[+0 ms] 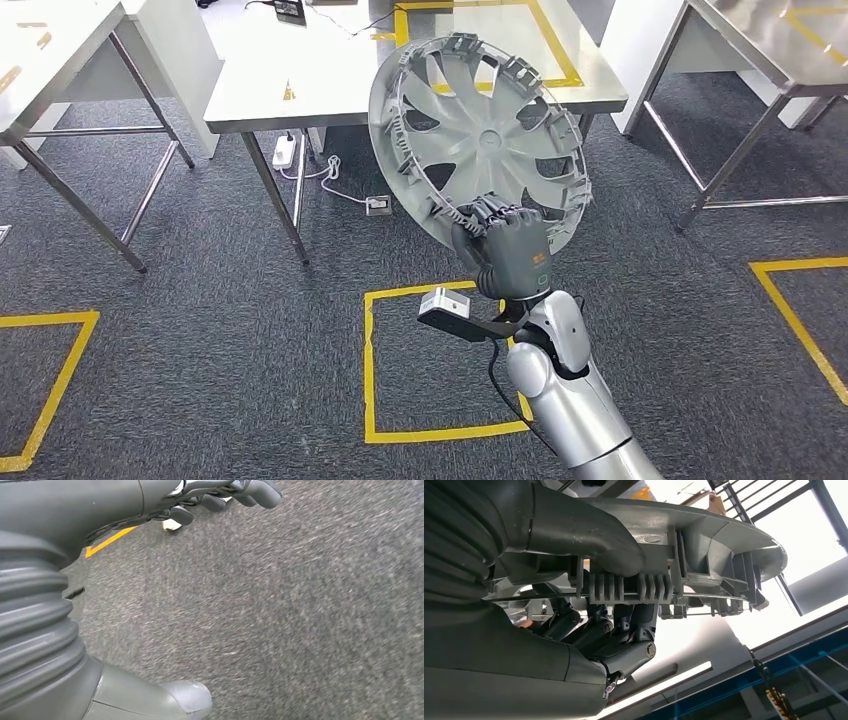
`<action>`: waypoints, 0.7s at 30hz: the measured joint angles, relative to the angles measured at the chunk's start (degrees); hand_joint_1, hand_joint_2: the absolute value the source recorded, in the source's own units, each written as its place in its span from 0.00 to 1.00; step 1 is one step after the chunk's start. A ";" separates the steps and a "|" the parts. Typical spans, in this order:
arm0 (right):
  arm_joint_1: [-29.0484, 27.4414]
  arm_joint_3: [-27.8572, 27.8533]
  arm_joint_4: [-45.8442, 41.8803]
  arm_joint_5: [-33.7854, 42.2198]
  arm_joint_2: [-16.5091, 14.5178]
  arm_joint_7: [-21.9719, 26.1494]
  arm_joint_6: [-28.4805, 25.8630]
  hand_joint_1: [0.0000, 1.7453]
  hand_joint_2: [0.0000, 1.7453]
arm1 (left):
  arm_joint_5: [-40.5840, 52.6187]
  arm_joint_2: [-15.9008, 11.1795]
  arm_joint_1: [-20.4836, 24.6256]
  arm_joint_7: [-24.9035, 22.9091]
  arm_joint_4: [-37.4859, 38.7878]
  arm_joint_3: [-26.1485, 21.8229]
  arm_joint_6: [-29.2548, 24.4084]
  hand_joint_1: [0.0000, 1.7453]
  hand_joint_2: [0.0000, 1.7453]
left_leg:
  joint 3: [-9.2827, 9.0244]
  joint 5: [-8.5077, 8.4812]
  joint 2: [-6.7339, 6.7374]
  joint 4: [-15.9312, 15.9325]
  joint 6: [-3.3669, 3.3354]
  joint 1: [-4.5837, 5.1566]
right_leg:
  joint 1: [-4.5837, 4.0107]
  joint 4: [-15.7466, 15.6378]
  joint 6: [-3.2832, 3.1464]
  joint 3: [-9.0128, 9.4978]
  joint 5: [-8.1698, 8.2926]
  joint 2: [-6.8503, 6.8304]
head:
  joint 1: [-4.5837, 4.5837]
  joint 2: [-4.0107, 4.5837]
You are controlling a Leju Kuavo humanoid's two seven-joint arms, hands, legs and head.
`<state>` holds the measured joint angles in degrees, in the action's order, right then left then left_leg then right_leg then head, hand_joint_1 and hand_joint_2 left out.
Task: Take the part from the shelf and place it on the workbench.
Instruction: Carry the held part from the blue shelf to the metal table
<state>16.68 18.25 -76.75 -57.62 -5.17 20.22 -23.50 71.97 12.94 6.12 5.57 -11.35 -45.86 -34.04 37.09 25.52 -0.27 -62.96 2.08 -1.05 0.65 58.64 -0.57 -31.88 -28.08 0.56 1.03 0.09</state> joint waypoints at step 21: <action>1.38 0.06 0.28 -0.29 -0.19 0.15 0.38 1.00 1.00 | -0.54 0.00 0.04 0.06 -0.03 -0.04 -0.27 0.00 1.00 | -5.28 4.06 -0.09 3.29 -0.59 0.38 | -0.31 0.27 0.12 -3.66 2.68 -0.21 | 0.09 0.00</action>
<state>18.05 18.31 -76.46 -57.91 -5.37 20.37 -23.12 71.44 12.94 6.16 5.63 -11.38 -45.90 -34.30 31.81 29.58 -0.37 -59.67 1.50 -0.67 0.34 58.91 -0.45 -35.55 -25.40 0.35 1.13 0.09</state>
